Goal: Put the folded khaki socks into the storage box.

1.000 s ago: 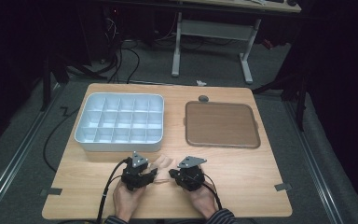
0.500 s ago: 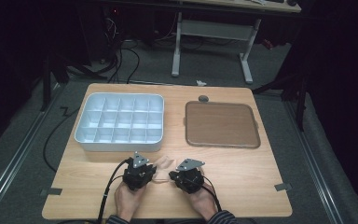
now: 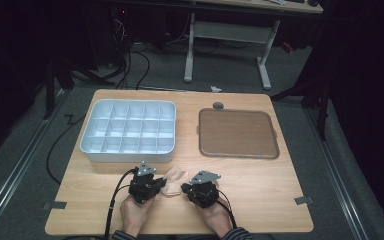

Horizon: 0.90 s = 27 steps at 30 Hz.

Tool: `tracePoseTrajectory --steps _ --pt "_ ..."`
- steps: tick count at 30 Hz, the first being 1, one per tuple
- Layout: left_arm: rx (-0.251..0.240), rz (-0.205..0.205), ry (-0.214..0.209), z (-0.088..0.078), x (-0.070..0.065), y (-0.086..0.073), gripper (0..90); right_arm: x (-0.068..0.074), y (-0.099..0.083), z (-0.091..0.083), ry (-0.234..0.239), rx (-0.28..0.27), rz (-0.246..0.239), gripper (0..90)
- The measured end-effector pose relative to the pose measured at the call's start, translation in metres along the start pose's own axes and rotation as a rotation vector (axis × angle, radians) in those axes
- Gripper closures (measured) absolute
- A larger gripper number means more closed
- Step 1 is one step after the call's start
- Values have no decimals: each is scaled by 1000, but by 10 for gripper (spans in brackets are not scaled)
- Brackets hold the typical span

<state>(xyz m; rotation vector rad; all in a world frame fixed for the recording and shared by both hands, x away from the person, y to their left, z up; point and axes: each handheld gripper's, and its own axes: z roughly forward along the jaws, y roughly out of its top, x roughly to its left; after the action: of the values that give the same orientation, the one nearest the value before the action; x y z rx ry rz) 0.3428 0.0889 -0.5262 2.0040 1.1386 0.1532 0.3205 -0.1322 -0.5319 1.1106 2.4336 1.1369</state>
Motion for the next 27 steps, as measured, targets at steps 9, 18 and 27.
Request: tracePoseTrajectory --steps 9,18,27 --pt "-14 31 -31 -11 -3 6 856 -1 4 0 10 25 -5 857" --pt "-43 36 -71 -21 -2 9 859 2 6 3 17 33 -9 858" --pt "-58 43 -118 -25 -7 19 862 4 8 4 21 39 -22 858"
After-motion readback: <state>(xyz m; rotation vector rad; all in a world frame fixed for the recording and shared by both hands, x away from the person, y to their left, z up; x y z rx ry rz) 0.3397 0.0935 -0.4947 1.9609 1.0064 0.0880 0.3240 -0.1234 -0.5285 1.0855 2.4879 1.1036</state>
